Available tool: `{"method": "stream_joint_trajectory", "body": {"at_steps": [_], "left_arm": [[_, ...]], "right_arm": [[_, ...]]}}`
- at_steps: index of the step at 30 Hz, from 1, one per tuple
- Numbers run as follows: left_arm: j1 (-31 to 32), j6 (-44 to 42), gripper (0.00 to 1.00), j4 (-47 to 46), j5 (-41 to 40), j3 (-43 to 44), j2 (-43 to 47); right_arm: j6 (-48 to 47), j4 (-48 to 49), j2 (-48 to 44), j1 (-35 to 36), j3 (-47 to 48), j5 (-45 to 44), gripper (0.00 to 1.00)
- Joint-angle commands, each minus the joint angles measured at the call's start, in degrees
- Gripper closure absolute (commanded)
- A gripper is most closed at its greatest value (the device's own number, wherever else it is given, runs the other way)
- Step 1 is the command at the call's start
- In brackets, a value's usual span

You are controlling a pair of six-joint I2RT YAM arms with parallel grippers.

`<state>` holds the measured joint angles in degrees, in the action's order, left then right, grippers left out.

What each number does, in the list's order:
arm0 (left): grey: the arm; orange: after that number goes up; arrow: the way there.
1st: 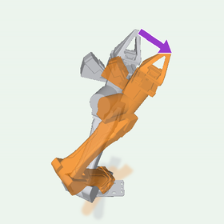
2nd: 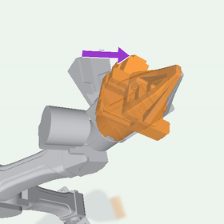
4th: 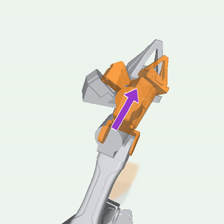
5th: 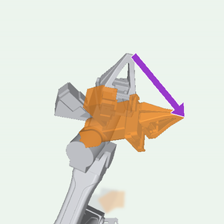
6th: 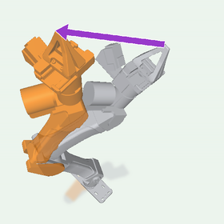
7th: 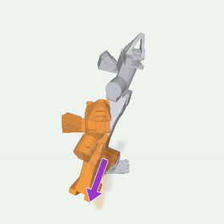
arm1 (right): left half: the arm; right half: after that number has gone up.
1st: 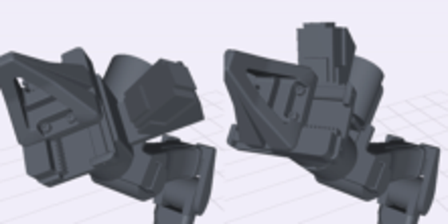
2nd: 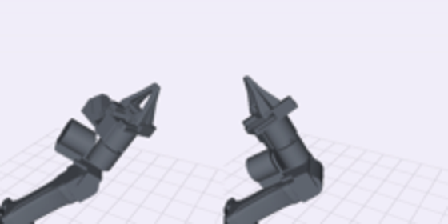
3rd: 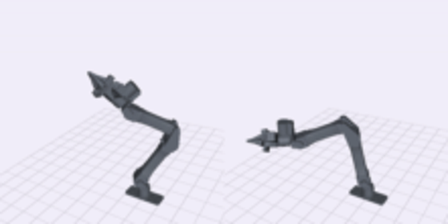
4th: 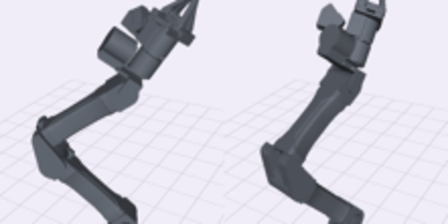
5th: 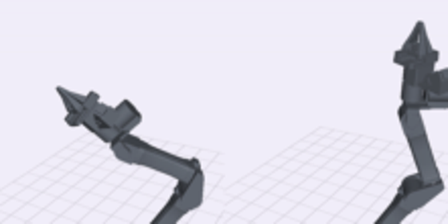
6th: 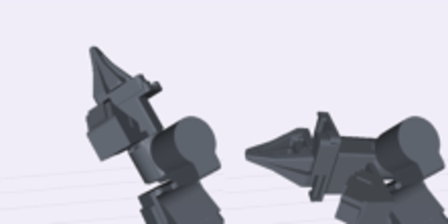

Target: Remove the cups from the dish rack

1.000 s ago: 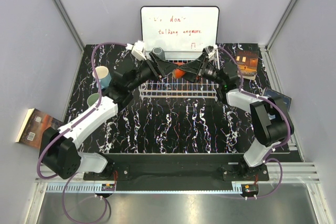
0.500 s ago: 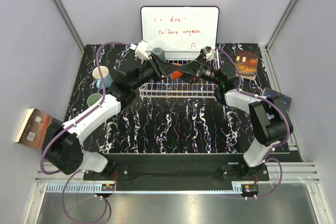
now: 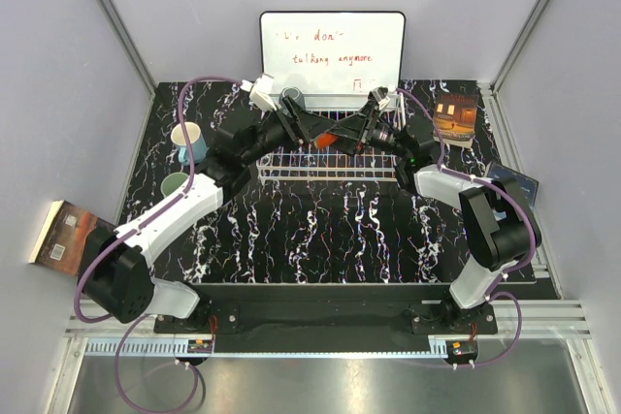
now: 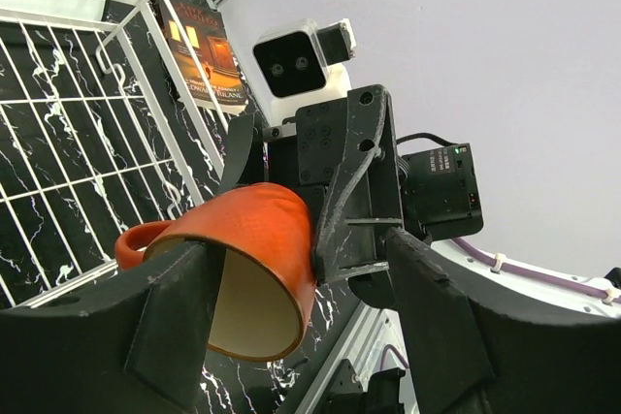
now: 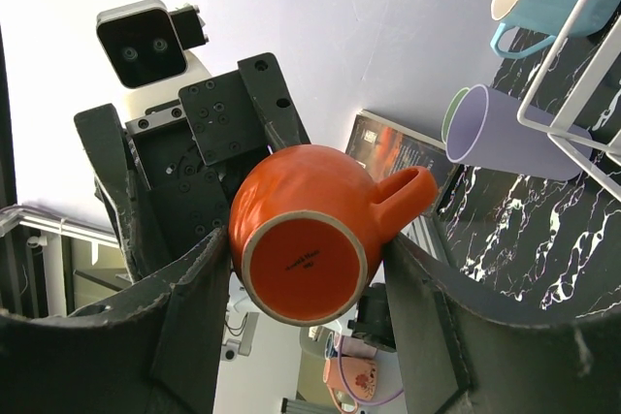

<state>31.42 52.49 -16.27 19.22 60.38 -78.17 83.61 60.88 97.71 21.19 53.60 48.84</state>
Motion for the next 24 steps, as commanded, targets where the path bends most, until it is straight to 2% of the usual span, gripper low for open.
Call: {"method": "stream_joint_trajectory", "body": {"at_steps": [1,8,12,24], "left_arm": [[-0.04,-0.81,0.29,-2.18,0.99,0.79,2.41],[-0.04,-2.65,0.29,-0.87,0.9,-2.1,5.31],[-0.13,-2.66,0.33,-0.78,-0.67,-3.78,6.71],[-2.41,-0.46,0.3,-2.88,-0.59,-0.09,3.2]], "right_arm": [[-0.73,2.22,-1.82,0.61,2.38,0.12,1.0],[-0.03,2.05,-1.47,0.69,4.49,-0.41,1.0],[0.23,2.75,-1.38,0.52,5.19,-0.06,1.0],[-0.82,2.58,-4.99,0.61,-0.16,1.43,1.0]]}}
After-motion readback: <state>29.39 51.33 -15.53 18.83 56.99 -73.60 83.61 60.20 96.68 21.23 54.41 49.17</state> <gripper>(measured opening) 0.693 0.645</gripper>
